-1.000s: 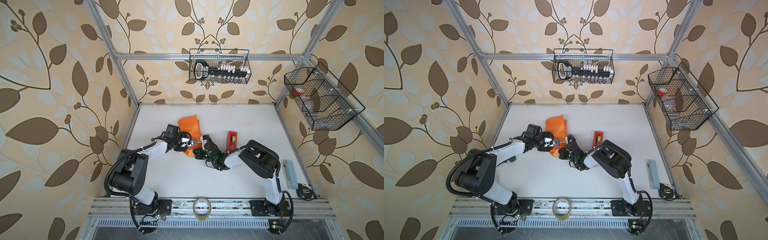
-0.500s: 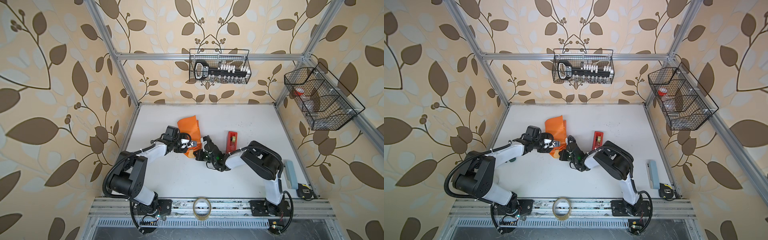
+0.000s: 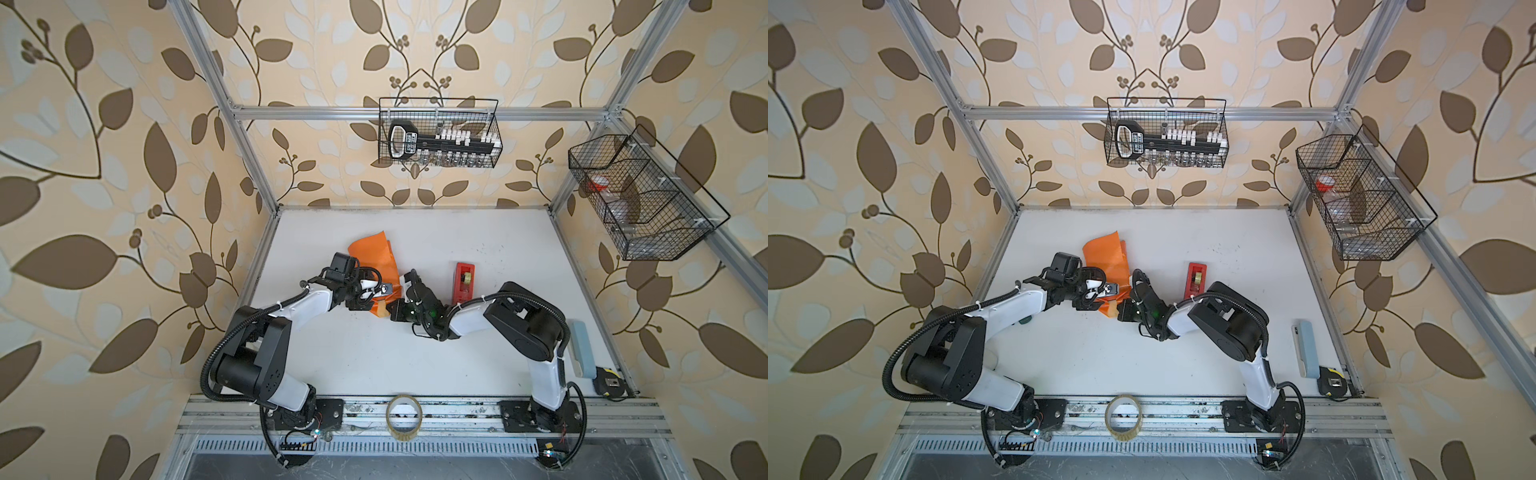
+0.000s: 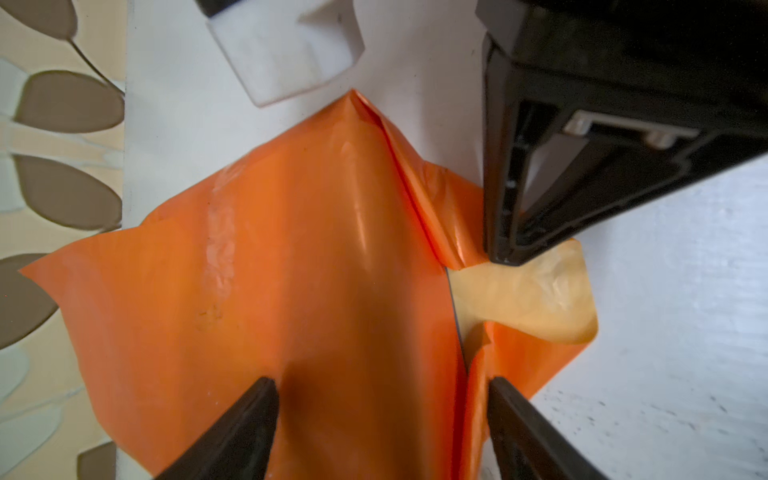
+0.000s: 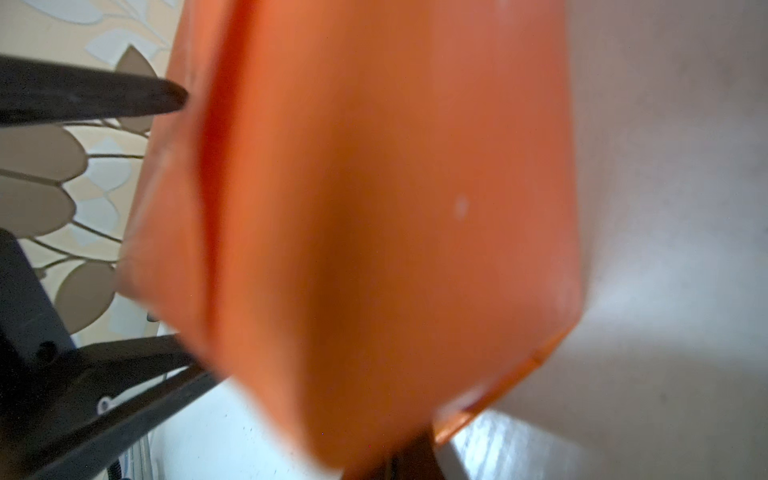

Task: Wrap the gift box in paper

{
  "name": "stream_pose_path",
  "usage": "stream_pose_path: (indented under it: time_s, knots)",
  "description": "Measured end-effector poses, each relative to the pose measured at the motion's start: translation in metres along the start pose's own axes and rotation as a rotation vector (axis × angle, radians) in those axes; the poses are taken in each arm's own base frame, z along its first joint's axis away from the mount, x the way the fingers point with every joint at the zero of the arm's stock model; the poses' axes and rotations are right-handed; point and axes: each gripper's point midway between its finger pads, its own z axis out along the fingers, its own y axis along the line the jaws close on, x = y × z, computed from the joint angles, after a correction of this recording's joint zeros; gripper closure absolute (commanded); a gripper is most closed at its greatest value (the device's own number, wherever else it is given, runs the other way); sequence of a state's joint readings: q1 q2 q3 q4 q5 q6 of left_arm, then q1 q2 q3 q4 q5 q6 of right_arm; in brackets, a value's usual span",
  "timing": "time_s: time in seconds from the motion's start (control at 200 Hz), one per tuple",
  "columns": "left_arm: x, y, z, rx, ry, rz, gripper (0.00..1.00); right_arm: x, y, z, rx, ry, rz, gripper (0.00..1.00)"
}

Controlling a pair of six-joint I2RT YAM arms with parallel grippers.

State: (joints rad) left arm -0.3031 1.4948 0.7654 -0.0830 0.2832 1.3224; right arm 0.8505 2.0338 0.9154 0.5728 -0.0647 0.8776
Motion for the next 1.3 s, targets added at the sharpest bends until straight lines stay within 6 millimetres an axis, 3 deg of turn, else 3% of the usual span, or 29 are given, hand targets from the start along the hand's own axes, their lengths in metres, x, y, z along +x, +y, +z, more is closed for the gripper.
stream_pose_path:
  time_s: [0.24,0.415,0.52,0.76,0.84,0.865,1.005,1.09,1.14,1.3]
  knots:
    - [-0.001,0.007,0.007,-0.123,0.016,0.013,0.29,0.004,0.002,-0.006,-0.008,0.031,-0.05,1.0]
    - [-0.001,0.007,0.007,-0.145,0.011,0.012,0.3,0.004,0.004,-0.024,-0.012,0.048,-0.154,0.79]
    - [-0.001,0.007,0.006,-0.141,0.012,0.009,0.27,-0.015,0.016,-0.057,-0.051,-0.01,-0.245,0.71]
    - [-0.006,0.002,-0.006,0.017,0.05,-0.072,0.21,-0.093,0.034,-0.153,-0.052,-0.275,-0.519,0.62]
    - [-0.012,0.0,-0.017,0.084,0.058,-0.104,0.19,-0.1,0.041,-0.171,-0.029,-0.313,-0.684,0.61]
    - [-0.015,0.002,-0.021,0.097,0.057,-0.113,0.19,-0.099,0.043,-0.174,-0.02,-0.314,-0.749,0.56]
    - [-0.037,0.021,-0.057,0.108,0.034,-0.151,0.17,-0.074,0.053,-0.175,0.0,-0.257,-1.144,0.53]
    - [-0.048,0.034,-0.081,0.077,0.011,-0.174,0.07,-0.051,0.051,-0.167,-0.009,-0.175,-1.38,0.55]
    - [-0.049,0.038,-0.093,0.063,0.006,-0.2,0.01,-0.036,0.046,-0.158,-0.018,-0.102,-1.506,0.58]
    - [-0.032,0.036,-0.114,0.054,0.036,-0.297,0.01,-0.009,0.032,-0.117,-0.044,0.116,-1.792,0.64]
